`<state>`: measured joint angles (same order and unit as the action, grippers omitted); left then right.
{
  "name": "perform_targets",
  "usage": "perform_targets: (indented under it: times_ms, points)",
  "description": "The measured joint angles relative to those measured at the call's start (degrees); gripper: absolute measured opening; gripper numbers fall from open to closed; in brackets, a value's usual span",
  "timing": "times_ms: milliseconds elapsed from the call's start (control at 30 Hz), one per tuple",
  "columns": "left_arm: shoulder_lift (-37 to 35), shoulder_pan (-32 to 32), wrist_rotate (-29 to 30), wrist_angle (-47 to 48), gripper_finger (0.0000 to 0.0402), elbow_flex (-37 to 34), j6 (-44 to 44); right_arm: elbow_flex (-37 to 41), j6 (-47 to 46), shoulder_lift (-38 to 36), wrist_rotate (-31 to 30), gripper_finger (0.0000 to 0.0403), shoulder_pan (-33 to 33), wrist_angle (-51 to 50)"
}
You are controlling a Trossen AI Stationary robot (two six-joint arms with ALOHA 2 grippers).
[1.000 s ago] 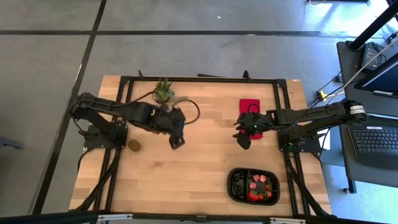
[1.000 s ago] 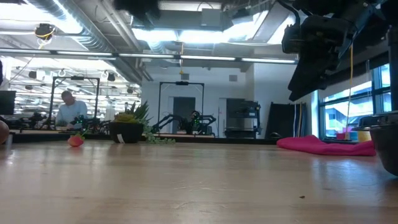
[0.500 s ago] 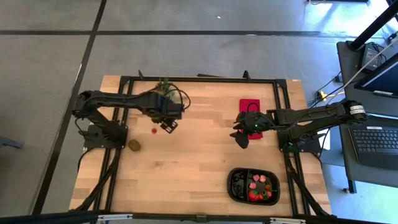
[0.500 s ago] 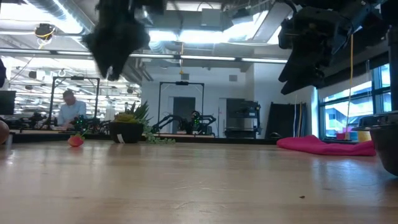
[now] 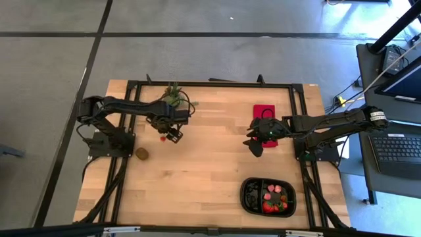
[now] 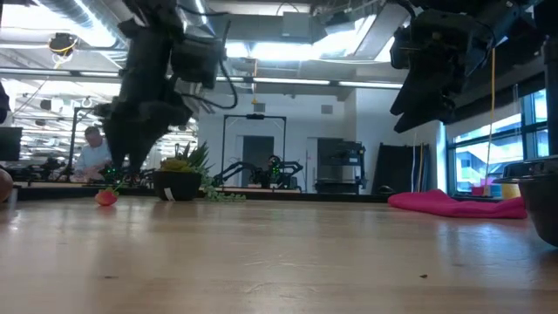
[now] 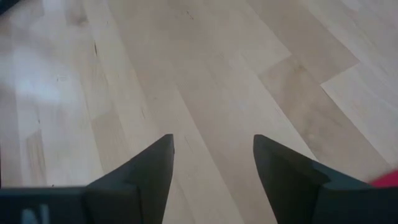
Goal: Pick and placing Produce into tupperware
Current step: Put the strawberry into the right of the black bin
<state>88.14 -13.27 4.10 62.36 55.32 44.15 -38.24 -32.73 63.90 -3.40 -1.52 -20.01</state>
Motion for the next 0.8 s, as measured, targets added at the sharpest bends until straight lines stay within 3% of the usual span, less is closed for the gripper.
perform_targets:
  times_ms: [367, 800]
  points:
    - [-0.02, -2.99, 0.7, -6.48, 0.0212, -5.0, 0.25, 0.0, 0.21, 0.0, 0.0, 0.0222, 0.0, 0.0]
    - [-0.02, -2.93, -1.76, -6.39, 0.0165, -5.21, 0.3, 0.0, 0.22, 0.0, 0.0, 0.0222, 0.02, -0.02]
